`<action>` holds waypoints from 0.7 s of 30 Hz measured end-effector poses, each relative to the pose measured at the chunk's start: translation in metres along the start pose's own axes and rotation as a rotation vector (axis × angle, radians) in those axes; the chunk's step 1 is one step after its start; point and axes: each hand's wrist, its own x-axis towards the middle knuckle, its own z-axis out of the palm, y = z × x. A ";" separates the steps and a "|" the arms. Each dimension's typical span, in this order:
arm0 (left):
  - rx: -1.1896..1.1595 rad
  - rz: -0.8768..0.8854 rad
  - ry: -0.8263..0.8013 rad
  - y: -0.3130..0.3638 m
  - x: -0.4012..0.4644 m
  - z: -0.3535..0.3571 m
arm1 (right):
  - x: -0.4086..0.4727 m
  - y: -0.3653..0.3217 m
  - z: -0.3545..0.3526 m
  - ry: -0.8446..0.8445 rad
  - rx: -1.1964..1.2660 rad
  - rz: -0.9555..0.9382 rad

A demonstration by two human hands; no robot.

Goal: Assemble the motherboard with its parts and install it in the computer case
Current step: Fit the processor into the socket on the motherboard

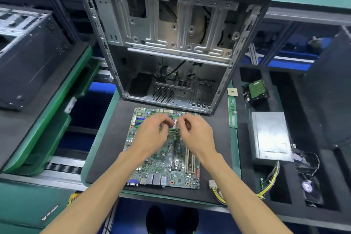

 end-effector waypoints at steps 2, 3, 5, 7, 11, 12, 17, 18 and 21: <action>-0.017 0.089 -0.081 0.029 0.011 0.012 | 0.005 0.010 -0.023 0.077 0.000 0.055; -0.033 0.127 -0.105 0.043 0.016 0.019 | 0.007 0.017 -0.036 0.108 -0.003 0.078; -0.059 0.161 -0.133 0.065 0.027 0.035 | 0.009 0.031 -0.061 0.154 -0.025 0.118; -0.054 0.162 -0.171 0.083 0.037 0.053 | 0.011 0.046 -0.085 0.178 -0.067 0.150; -0.084 0.117 -0.260 0.110 0.053 0.084 | 0.021 0.069 -0.125 0.179 -0.157 0.182; -0.098 0.109 -0.271 0.116 0.056 0.091 | 0.025 0.074 -0.133 0.176 -0.171 0.186; -0.153 0.019 -0.301 0.139 0.075 0.115 | 0.051 0.097 -0.152 0.078 -0.247 0.210; -0.166 -0.012 -0.319 0.142 0.080 0.119 | 0.058 0.101 -0.154 0.057 -0.253 0.214; -0.122 -0.058 -0.384 0.149 0.096 0.130 | 0.083 0.113 -0.156 -0.034 -0.288 0.220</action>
